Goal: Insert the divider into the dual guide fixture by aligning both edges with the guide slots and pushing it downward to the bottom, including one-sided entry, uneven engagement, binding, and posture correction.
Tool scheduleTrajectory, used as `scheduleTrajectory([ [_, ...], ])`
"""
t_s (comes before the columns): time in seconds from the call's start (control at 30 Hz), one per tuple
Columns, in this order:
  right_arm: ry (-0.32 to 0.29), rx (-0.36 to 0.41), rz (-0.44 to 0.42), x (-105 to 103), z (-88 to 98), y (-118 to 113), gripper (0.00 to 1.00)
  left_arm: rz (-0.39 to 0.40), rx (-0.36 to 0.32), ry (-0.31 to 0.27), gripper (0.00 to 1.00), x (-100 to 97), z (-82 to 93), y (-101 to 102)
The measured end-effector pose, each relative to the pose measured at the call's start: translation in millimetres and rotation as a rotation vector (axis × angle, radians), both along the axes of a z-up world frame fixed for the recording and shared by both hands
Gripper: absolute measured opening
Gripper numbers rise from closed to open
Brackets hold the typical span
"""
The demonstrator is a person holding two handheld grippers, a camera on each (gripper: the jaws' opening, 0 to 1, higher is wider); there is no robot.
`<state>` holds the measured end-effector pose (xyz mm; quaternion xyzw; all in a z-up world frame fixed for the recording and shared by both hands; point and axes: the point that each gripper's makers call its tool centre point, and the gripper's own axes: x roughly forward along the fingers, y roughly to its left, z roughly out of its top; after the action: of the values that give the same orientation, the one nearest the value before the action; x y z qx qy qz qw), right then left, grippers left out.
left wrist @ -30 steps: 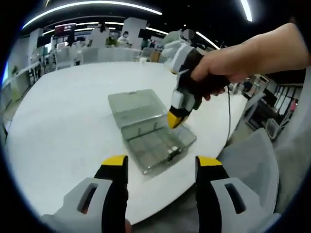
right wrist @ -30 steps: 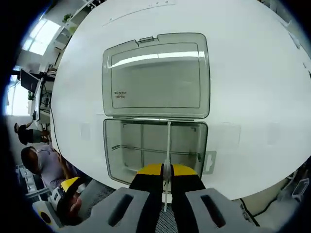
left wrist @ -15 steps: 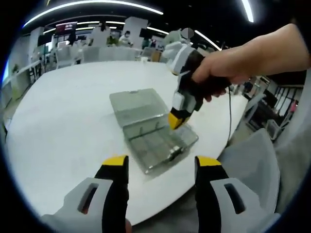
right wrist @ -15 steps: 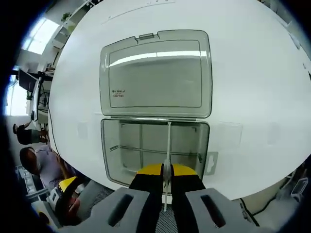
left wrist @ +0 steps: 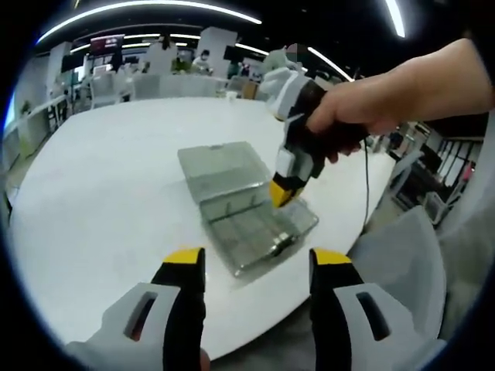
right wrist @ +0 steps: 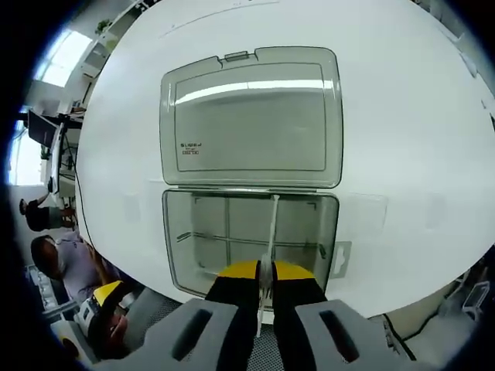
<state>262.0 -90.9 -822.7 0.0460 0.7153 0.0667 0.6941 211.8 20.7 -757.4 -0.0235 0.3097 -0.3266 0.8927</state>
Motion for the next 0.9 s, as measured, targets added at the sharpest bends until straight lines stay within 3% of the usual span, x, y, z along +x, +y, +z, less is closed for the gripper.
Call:
scheduleTrajectory([
  [0.9, -0.009, -0.015, 0.026, 1.4, -6.1, -3.6, 0.0, 0.006, 0.003, 0.001, 0.51, 1.9, 0.6, 1.0],
])
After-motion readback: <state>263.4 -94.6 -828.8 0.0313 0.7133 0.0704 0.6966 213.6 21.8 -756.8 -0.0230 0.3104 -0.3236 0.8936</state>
